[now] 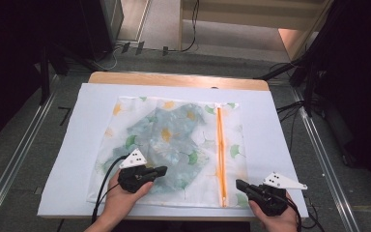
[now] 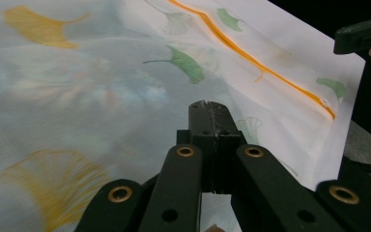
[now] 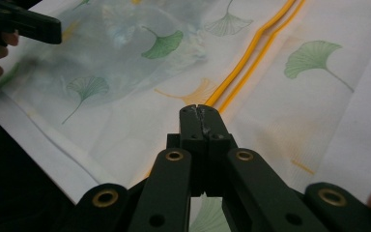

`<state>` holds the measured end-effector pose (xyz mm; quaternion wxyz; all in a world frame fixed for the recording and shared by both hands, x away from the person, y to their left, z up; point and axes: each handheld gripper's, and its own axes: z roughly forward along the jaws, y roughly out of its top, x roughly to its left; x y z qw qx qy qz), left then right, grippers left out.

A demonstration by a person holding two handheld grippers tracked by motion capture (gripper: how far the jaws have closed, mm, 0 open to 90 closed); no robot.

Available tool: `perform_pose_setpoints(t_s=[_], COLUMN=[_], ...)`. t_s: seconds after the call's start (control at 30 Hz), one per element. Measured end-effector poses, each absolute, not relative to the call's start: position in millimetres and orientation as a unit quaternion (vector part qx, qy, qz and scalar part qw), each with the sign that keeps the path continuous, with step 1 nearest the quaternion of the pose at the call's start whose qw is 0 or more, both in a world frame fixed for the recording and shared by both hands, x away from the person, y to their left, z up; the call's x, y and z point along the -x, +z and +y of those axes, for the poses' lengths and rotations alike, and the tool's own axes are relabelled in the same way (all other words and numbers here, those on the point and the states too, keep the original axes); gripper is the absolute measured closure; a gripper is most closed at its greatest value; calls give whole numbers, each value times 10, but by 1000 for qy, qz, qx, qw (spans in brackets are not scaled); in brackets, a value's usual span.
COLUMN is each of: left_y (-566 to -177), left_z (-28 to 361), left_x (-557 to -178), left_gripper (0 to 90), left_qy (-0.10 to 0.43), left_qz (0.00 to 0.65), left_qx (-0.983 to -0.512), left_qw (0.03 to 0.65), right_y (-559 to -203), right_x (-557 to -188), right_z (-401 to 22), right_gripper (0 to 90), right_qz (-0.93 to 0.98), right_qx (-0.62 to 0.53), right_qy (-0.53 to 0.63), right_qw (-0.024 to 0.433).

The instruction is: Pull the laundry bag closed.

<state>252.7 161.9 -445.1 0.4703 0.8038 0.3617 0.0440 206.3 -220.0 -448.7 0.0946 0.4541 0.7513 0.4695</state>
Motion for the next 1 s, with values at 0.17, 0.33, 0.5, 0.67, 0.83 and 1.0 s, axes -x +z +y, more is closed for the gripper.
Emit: perform_pose_setpoints(t_s=[0.17, 0.33, 0.5, 0.67, 0.83, 1.0], left_y=[-4489, -4545, -4609, -4656, -4749, -4794], left_z=[1365, 1106, 877, 629, 433, 418], left_x=[-2516, -2470, -2424, -2366, -2291, -2300], left_gripper=[900, 900, 900, 900, 900, 900], left_qy=[25, 10, 2, -12, -6, -10], left_qz=[349, 333, 323, 310, 289, 296], left_qx=[-809, -818, -825, -836, -865, -868], left_qw=[472, 469, 464, 452, 410, 399], right_y=[-4520, -4558, -4611, -4676, -4724, -4759], right_x=[-2011, -1959, -1953, -1945, -1938, -1929], right_z=[-2135, -2055, -2005, -1977, -1954, -1924], right_gripper=[900, 900, 900, 886, 826, 697], right_qz=[763, 775, 788, 799, 809, 814], right_qx=[-447, -438, -428, -423, -412, -406], right_qy=[461, 452, 439, 426, 416, 412], right_qw=[77, 63, 58, 45, 51, 44])
